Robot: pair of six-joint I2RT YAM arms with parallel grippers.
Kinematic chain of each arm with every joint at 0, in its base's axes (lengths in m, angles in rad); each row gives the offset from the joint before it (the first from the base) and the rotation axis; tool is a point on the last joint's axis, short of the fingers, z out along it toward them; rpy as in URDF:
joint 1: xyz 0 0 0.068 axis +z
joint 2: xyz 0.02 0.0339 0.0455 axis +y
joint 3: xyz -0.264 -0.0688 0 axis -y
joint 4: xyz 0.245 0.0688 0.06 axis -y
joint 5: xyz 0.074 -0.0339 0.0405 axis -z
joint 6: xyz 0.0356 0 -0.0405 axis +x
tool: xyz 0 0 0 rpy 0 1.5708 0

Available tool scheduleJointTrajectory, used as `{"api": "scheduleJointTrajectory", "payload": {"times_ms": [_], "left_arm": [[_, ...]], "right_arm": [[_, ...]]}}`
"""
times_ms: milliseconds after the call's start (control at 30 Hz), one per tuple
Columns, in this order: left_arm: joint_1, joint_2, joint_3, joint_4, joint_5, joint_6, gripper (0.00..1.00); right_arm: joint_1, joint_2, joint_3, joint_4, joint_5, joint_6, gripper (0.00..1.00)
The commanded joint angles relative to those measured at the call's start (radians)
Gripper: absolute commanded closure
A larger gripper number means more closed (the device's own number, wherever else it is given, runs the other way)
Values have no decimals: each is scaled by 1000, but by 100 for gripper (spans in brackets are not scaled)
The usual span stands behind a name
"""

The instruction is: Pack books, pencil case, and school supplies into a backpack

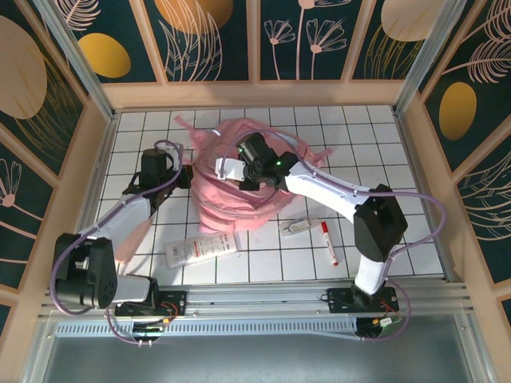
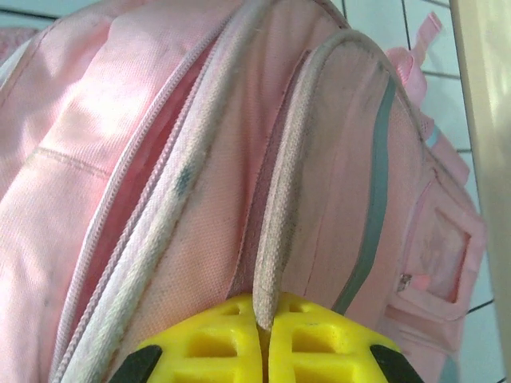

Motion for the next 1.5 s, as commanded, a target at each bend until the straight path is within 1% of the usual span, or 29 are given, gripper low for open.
{"api": "scheduleJointTrajectory", "payload": {"times_ms": [0, 100, 200, 233, 333, 500, 600, 667, 933, 1133, 1167, 1233, 1267, 1300, 1367, 1400, 1433, 1467], "left_arm": [[65, 49, 36, 81, -60, 56, 100], [68, 76, 34, 85, -42, 113, 100], [69, 77, 21, 73, -44, 140, 100], [70, 73, 13, 72, -54, 142, 100], [81, 51, -9, 76, -69, 129, 100], [96, 48, -21, 77, -65, 114, 100], [97, 71, -22, 94, -39, 114, 100], [96, 99, -12, 112, -22, 107, 100], [96, 271, 106, 99, -10, 117, 100], [98, 302, 165, 98, -32, 126, 100], [97, 298, 173, 94, -24, 126, 88], [98, 274, 180, 84, 40, 135, 60], [98, 251, 177, 83, 87, 143, 39], [98, 217, 167, 84, 124, 151, 30], [97, 122, 100, 132, 158, 210, 27], [96, 53, 37, 178, 161, 259, 26], [96, -6, -14, 208, 179, 323, 24], [96, -71, -64, 217, 217, 418, 22]], "right_arm": [[-18, -108, -81, -76, -51, -260, 100], [-31, -174, -142, -28, -59, -347, 100], [-59, -245, -193, 13, -108, -480, 100], [-64, -264, -209, 45, -120, -504, 100], [-73, -284, -217, 53, -147, -584, 100], [-50, -285, -212, 91, -164, -616, 100], [-35, -292, -210, 103, -173, -659, 100], [-32, -296, -195, 109, -191, -654, 100], [-26, -350, -205, 161, -211, -714, 100], [-27, -361, -230, 206, -230, -711, 100], [-32, -356, -234, 216, -232, -698, 100], [-52, -341, -246, 246, -233, -659, 100], [-66, -331, -247, 259, -237, -631, 100], [-83, -324, -245, 271, -256, -598, 100], [-119, -311, -234, 281, -317, -521, 100], [-137, -305, -223, 284, -355, -472, 100], [-151, -300, -216, 287, -387, -435, 100], [-165, -296, -214, 296, -415, -401, 100]]}}
